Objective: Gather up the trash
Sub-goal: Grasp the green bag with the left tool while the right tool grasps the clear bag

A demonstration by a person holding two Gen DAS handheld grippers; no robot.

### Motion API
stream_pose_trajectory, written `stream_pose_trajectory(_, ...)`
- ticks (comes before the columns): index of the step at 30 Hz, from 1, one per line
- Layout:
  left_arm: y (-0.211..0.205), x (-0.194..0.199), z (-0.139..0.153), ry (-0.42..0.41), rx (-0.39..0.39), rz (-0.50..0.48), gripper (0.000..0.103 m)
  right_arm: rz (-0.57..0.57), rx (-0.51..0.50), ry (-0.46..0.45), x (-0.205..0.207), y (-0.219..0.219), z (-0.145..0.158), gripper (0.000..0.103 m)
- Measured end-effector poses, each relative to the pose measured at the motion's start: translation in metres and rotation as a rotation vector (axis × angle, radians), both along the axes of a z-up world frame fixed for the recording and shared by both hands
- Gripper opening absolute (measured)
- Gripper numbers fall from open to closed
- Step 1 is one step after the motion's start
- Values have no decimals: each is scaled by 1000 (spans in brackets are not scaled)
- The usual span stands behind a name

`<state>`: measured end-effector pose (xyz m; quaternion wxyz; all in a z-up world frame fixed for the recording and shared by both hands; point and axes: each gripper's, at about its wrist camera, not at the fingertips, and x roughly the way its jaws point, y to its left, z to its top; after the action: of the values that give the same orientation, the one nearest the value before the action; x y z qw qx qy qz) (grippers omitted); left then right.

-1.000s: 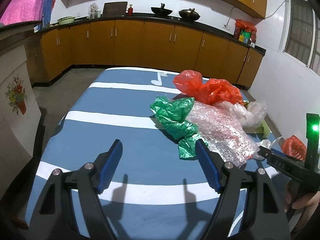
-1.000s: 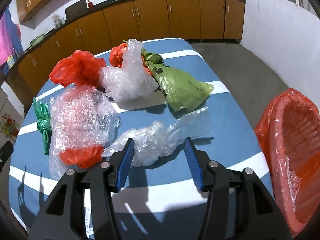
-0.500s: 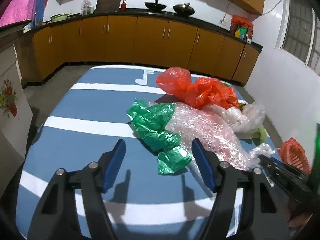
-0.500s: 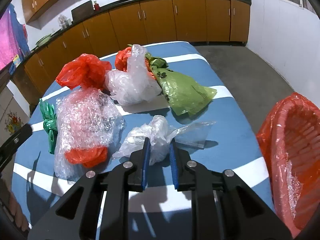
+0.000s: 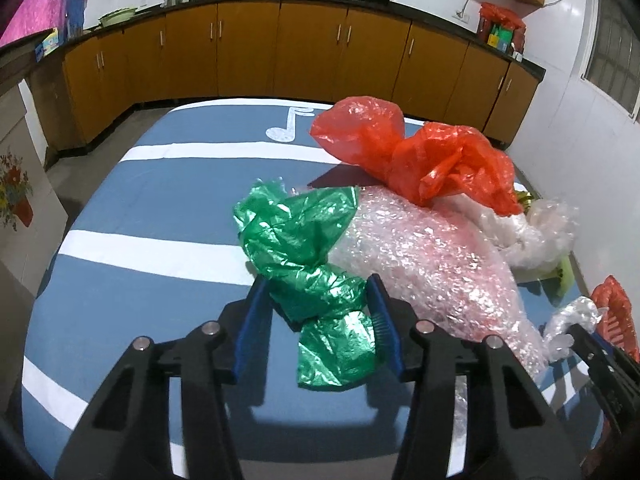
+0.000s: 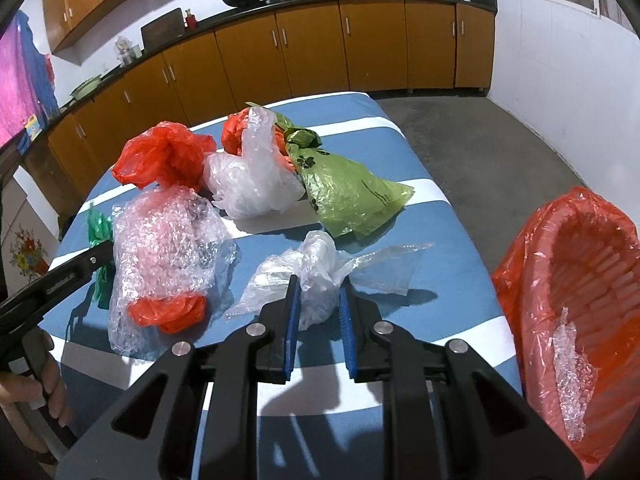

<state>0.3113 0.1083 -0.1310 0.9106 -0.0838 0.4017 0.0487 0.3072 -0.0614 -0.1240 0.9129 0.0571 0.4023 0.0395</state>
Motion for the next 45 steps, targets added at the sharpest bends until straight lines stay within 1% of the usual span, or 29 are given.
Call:
stream_pose_trajectory(3,1,2,-1,4,8,-5,42,-1,1,1,-2,-1,0,19)
stream_pose_trajectory(11,14,-6,-4,-10,-2,-17,34,-2,1,-6,-4,-1,1,19)
stream_pose_trajectory(13,17,-8,-5,-16,-12,-22,30,-3,2,-9,-5,-1,1,19)
stream_pose_trajectory(17,23,-13,-2,-35,-8,-32,26,-2,5,-15,-8,-1,4,19)
stream_pose_trajectory(20,22,-20,0,-46,10,-45,25,-1,6,-22,-10,-3,7,19)
stream_pose_trajectory(28,24,-33,7,-75,9,-65,21,2,3,-43,-16,-5,15,19)
stream_pose_trajectory(33,20,-39,20,-97,4,-66,21,0,7,-64,-20,-6,23,19)
stream_pose_trajectory(37,10,-48,38,-136,-12,-84,21,-5,5,-87,-26,-10,31,19)
stream_pose_trajectory(41,-6,-55,58,-171,-25,-125,21,-18,-11,-116,-34,-18,41,19)
stream_pose_trajectory(45,-33,-61,74,-201,-39,-191,21,-46,-41,-151,-46,-32,52,19)
